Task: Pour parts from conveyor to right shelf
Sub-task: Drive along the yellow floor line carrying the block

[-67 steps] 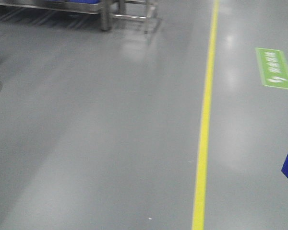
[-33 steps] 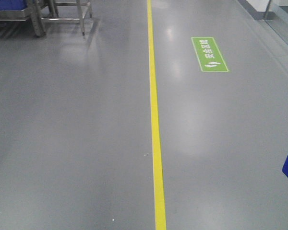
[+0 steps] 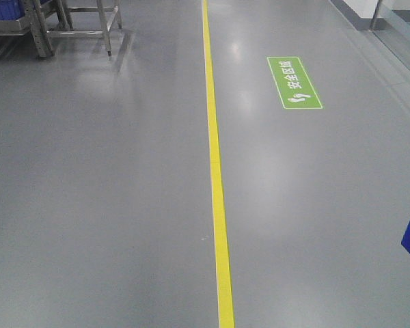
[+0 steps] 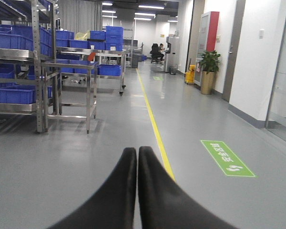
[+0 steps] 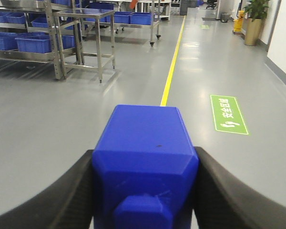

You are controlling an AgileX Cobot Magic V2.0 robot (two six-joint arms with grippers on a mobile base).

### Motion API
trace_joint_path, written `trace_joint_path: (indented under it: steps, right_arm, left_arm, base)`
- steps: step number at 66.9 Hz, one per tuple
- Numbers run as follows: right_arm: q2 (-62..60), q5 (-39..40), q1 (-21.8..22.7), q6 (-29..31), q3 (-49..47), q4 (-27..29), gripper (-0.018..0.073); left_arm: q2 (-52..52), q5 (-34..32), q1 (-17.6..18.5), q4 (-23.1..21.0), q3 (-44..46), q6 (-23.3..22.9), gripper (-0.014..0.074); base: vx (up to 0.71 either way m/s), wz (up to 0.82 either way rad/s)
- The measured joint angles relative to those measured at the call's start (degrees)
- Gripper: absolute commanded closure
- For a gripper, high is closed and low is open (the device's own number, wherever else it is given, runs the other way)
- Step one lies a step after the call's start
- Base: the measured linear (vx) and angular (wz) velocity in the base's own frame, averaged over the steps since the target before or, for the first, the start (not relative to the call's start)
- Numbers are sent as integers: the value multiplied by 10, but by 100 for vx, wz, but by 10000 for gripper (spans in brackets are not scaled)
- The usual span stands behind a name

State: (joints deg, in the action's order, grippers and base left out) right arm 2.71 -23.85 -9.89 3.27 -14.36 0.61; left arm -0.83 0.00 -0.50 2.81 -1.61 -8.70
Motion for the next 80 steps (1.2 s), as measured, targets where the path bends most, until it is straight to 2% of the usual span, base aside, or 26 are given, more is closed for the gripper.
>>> trace_joint_path:
  steps: [35, 80]
  right_arm:
    - [0, 0, 0, 0, 0, 0, 560]
    - [0, 0, 0, 0, 0, 0, 560]
  left_arm:
    - [0, 0, 0, 0, 0, 0, 603]
    - [0, 0, 0, 0, 0, 0, 603]
  base:
    - [47, 5]
    - [67, -9]
